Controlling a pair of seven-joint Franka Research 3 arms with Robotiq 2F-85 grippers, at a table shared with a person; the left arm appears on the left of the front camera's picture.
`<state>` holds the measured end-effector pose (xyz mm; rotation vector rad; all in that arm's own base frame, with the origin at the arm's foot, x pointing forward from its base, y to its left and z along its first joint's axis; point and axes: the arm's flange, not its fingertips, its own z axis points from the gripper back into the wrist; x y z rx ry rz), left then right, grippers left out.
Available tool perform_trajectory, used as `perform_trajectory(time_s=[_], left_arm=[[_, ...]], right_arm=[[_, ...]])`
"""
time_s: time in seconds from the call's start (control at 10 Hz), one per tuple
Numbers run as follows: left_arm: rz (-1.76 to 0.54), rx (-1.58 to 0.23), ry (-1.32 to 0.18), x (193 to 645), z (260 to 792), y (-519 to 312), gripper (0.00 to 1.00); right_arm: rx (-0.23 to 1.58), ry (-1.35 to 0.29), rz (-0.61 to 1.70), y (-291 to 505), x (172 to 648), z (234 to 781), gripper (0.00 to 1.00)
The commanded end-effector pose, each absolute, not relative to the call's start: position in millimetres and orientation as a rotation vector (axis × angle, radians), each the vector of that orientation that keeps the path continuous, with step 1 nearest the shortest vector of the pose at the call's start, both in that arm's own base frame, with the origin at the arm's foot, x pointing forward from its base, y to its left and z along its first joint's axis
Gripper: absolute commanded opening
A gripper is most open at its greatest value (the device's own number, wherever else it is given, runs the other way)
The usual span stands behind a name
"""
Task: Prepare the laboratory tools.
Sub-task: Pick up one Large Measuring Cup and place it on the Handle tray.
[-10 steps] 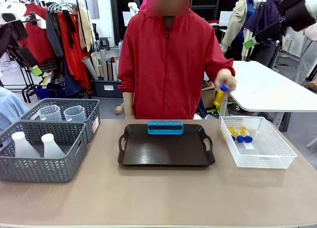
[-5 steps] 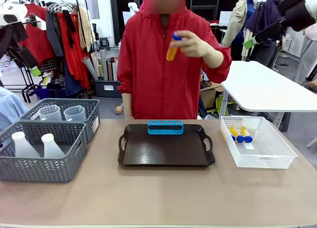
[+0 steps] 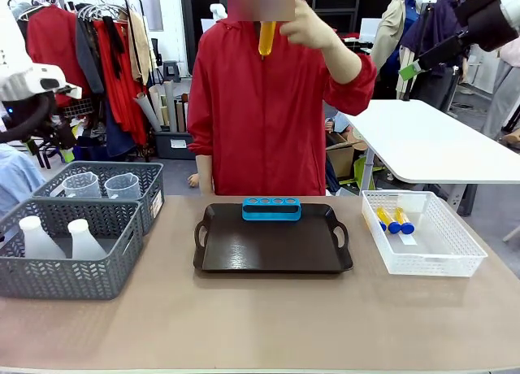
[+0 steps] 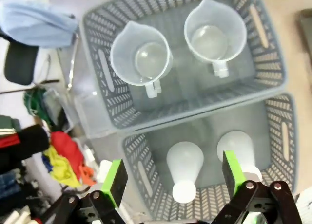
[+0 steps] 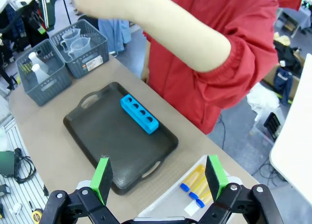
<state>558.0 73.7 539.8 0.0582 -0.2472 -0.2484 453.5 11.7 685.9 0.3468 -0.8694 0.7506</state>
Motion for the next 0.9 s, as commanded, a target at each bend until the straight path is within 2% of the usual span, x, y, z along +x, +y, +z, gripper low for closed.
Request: perform_trajectory(time_s=[0.0, 0.3, 0.8], left_arm=[[-0.185, 0.020, -0.250, 567, 526, 87, 1.00], [-0.097, 0.014, -0.247, 586, 490, 96, 1.00], [-0.137, 0.024, -0.232, 585, 485, 98, 1.00]], right_arm=[[0.360, -0.874, 0.753, 11, 454, 687, 1.00], [0.360, -0.874, 0.753, 11, 454, 687, 1.00], [0.360, -0.874, 0.753, 11, 454, 687, 1.00]])
